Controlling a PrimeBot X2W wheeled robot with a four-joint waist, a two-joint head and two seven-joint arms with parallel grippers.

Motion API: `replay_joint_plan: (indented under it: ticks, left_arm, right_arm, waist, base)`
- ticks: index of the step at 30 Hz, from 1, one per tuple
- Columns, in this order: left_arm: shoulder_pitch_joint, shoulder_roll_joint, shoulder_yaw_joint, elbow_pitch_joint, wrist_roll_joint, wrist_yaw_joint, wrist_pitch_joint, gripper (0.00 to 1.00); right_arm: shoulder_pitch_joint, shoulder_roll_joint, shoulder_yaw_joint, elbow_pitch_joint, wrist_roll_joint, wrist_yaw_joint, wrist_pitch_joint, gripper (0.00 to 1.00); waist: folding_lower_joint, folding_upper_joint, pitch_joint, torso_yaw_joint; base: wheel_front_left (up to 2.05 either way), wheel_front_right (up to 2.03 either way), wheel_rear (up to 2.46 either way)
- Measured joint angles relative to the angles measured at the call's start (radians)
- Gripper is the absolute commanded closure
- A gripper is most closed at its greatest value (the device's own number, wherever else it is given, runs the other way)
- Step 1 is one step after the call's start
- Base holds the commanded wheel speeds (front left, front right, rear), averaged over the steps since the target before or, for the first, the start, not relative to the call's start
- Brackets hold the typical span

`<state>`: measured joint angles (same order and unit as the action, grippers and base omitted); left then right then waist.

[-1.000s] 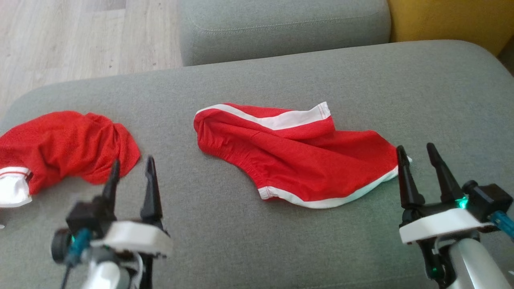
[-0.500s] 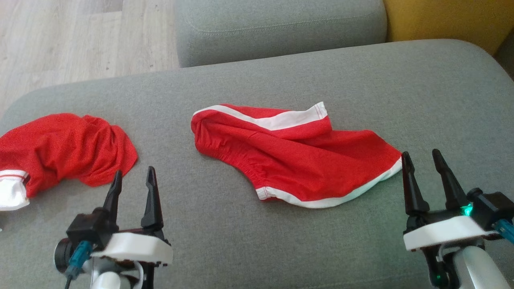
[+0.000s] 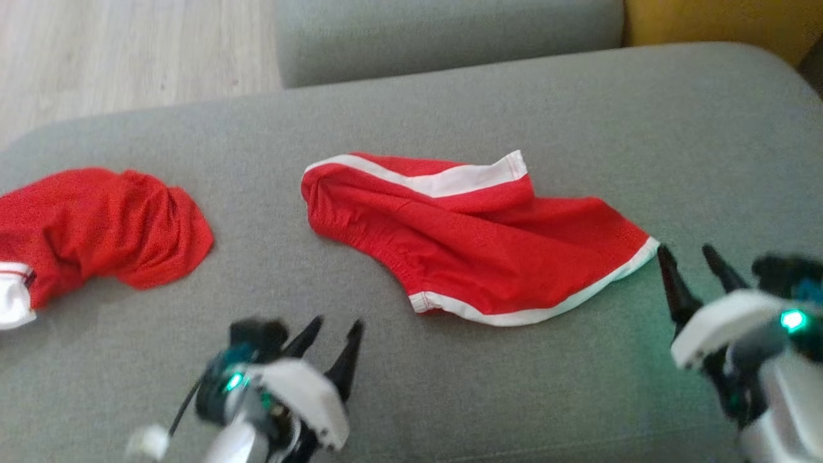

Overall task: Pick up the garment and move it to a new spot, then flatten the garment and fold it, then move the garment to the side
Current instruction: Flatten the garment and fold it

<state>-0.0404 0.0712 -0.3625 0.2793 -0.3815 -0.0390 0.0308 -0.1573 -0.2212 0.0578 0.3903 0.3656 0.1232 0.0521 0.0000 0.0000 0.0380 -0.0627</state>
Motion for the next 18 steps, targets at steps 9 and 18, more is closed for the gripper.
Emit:
replay_joint_plan:
  ticks: [9,18]
  left_arm:
    - [-0.158,-0.018,-0.119,0.046,-0.078,-0.032,0.171,0.00]
    - [-0.244,-0.018,-0.207,0.087,-0.160,-0.049,0.179,0.00]
  right_arm:
    - [-0.252,-0.087,0.061,0.174,0.091,0.000,0.283,0.00]
    - [-0.335,-0.116,0.138,0.303,0.178,0.000,0.371,0.00]
  waist:
    - [0.0000,0.0000,0.106,0.014]
    - [0.0000,0.0000,0.173,0.033]
  base:
    - [0.00,0.00,0.00]
    - [0.00,0.00,0.00]
